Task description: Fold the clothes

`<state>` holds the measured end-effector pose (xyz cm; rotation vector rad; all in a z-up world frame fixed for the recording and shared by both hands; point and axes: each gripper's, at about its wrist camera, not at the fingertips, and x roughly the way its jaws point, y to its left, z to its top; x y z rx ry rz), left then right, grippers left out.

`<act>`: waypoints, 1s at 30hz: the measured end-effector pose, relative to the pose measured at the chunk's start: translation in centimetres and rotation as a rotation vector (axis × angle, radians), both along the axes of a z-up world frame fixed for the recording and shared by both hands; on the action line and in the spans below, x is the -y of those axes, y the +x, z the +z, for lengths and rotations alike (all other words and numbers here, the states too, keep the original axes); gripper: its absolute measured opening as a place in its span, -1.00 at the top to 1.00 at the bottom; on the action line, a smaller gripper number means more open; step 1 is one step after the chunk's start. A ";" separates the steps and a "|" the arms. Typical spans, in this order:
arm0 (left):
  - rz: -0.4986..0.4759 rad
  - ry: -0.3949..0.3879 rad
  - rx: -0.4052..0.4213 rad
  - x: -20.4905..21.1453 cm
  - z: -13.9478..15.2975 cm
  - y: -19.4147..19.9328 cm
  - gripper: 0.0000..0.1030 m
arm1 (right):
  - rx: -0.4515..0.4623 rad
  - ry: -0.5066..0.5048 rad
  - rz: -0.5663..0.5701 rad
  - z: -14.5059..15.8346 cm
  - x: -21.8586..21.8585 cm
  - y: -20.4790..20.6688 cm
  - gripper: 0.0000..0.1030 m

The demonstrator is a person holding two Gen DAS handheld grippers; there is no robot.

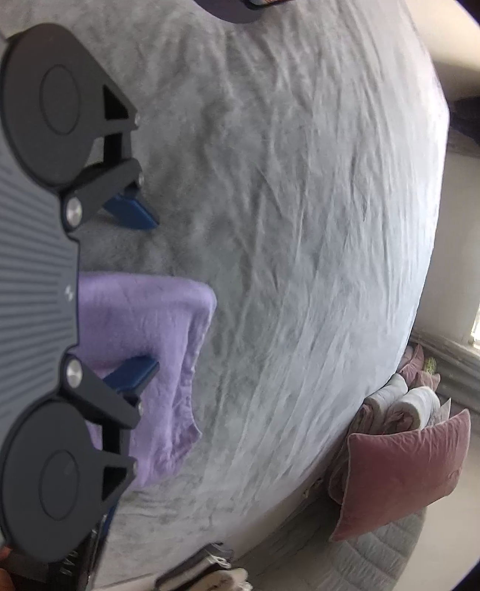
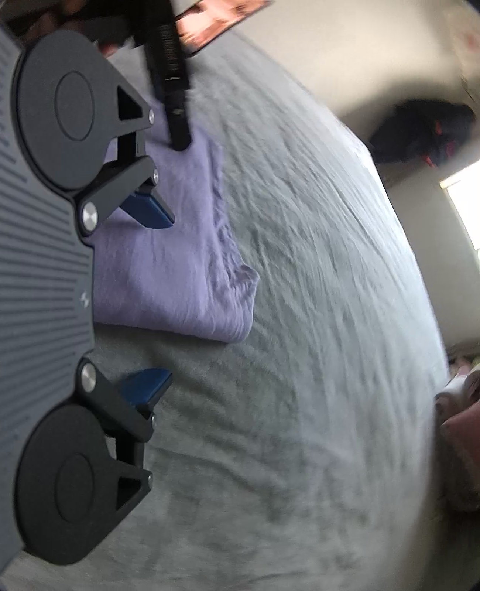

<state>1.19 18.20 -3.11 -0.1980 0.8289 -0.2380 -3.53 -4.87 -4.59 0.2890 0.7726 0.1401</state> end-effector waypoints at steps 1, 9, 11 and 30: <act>-0.013 0.007 0.010 0.2 0.0 -0.1 -0.31 | 0.017 -0.034 0.013 -0.2 -0.5 0.0 -0.64; -0.050 -0.021 0.028 0.9 -0.3 -0.8 0.36 | 0.099 -0.026 0.037 -1.0 -1.3 0.4 0.16; -0.020 -0.042 0.040 0.8 -0.2 -1.1 0.52 | 0.107 -0.005 0.042 -0.7 -1.4 0.4 0.56; -0.071 -0.124 0.372 11.4 7.5 -2.6 0.85 | 0.433 -0.164 -0.036 7.1 5.5 -2.9 0.69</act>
